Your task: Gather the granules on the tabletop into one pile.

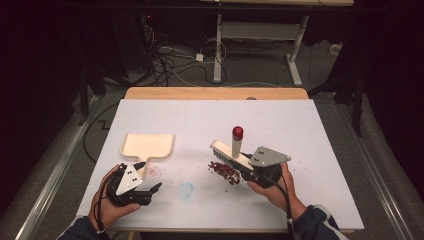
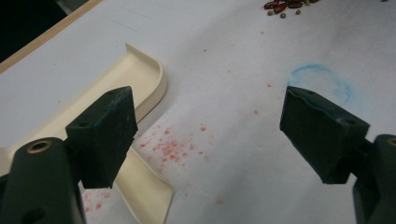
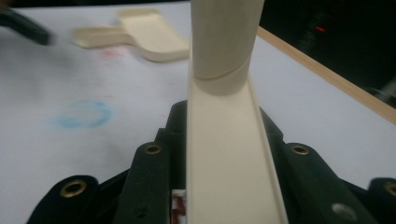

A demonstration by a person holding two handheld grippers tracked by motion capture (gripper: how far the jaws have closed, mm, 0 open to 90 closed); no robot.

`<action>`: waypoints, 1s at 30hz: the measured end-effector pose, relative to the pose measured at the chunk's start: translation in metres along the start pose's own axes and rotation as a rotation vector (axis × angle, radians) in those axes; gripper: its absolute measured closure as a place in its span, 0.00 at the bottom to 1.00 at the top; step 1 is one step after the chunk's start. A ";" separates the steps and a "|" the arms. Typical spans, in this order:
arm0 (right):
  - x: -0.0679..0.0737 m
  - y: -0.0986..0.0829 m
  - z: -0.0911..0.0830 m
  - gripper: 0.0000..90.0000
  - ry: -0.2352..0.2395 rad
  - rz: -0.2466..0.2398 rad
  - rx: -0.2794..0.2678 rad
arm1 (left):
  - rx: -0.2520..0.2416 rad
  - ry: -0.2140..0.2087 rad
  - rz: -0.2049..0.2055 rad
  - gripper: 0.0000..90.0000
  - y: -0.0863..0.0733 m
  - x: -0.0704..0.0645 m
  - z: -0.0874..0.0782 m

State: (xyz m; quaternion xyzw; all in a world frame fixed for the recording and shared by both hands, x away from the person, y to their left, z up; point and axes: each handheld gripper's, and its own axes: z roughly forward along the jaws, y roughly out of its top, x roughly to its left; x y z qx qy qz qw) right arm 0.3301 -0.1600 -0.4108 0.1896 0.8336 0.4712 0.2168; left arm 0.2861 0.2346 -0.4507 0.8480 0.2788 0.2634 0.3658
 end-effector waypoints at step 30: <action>-0.023 -0.022 0.056 0.75 0.481 -0.120 -0.002 | -0.027 0.000 -0.041 0.20 0.001 0.008 0.000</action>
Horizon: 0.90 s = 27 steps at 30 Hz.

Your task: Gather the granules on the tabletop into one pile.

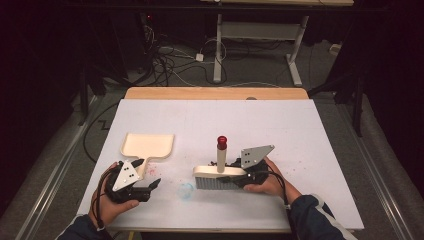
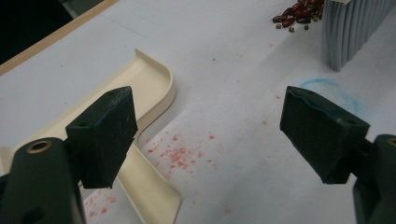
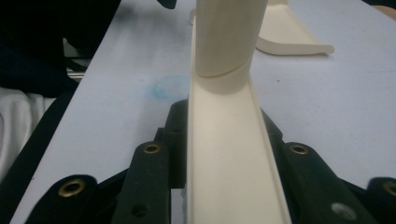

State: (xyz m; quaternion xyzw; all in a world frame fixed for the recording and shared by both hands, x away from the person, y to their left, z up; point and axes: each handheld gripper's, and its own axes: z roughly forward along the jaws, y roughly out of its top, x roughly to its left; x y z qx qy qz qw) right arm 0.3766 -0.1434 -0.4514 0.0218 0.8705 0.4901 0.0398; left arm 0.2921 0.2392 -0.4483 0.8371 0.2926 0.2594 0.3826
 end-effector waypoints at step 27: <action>0.052 0.022 0.047 0.75 -0.675 0.420 -0.049 | 0.003 -0.034 0.016 0.20 0.000 -0.006 -0.002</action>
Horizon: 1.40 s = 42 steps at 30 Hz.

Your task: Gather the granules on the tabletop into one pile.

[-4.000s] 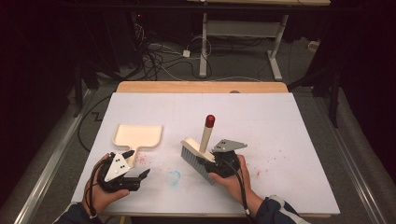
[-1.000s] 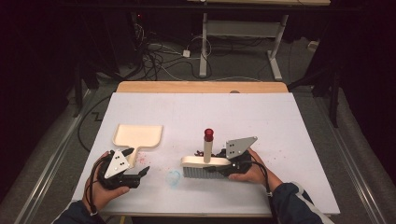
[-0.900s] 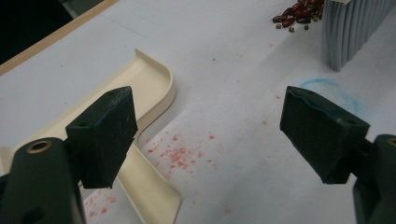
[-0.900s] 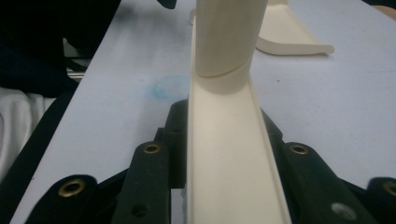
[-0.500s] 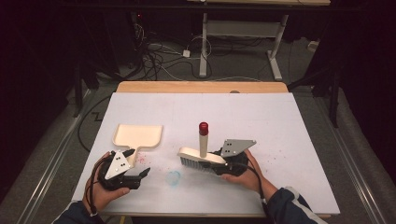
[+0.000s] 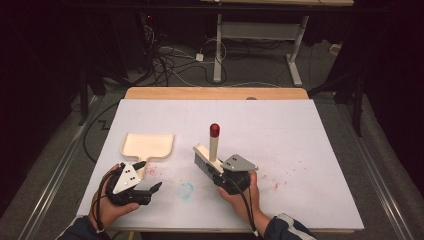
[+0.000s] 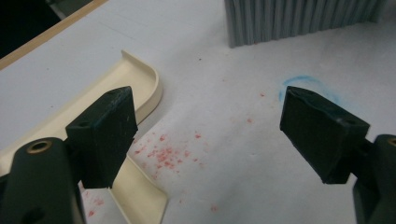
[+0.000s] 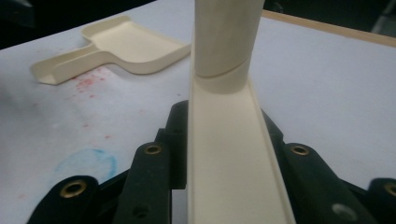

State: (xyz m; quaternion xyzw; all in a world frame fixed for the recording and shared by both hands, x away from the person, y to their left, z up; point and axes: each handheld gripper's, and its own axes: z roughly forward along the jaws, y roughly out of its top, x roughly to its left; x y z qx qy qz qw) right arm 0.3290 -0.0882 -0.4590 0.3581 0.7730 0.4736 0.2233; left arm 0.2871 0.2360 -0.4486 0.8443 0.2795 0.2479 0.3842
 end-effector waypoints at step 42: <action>-0.083 0.035 0.046 0.75 0.431 -0.348 0.045 | 0.053 -0.040 0.047 0.20 0.003 -0.002 0.016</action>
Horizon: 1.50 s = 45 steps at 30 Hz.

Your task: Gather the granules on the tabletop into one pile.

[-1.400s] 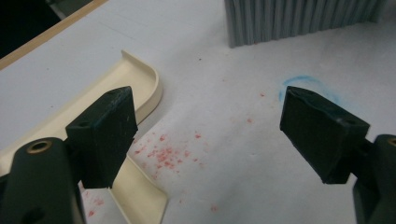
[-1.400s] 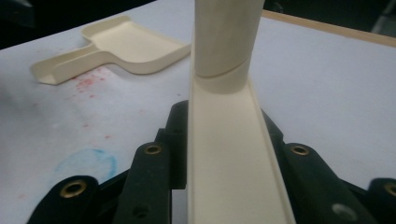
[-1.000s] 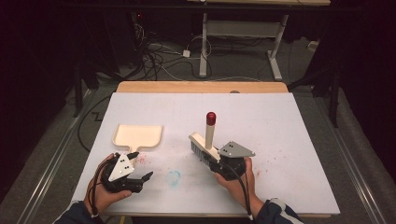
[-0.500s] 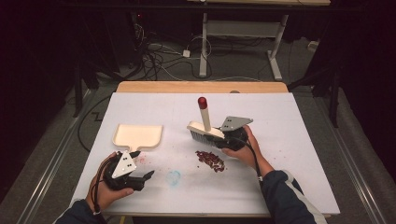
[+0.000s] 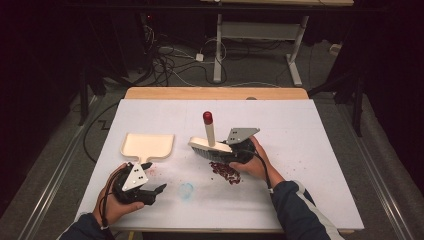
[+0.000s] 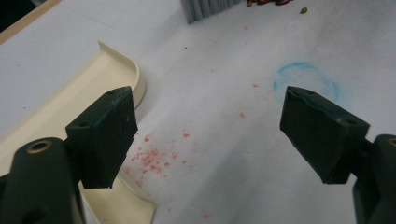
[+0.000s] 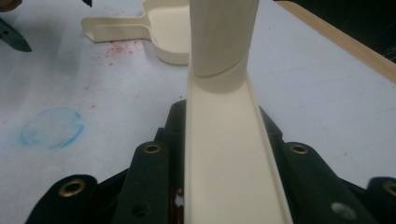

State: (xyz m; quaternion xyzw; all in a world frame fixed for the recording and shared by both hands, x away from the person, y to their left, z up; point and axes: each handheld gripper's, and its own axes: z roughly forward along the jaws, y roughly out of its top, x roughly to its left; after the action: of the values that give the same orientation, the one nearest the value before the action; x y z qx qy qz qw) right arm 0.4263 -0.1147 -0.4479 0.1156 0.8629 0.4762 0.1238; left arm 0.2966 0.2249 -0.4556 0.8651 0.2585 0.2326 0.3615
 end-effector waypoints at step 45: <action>0.079 -0.017 -0.093 0.75 -0.440 0.245 -0.086 | -0.006 0.001 0.024 0.20 0.002 -0.007 -0.008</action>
State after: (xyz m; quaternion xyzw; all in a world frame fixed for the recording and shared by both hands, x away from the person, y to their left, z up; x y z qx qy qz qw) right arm 0.3199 -0.1722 -0.4223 0.3148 0.7738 0.4872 0.2547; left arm 0.2870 0.2230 -0.4506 0.8671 0.2474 0.2379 0.3610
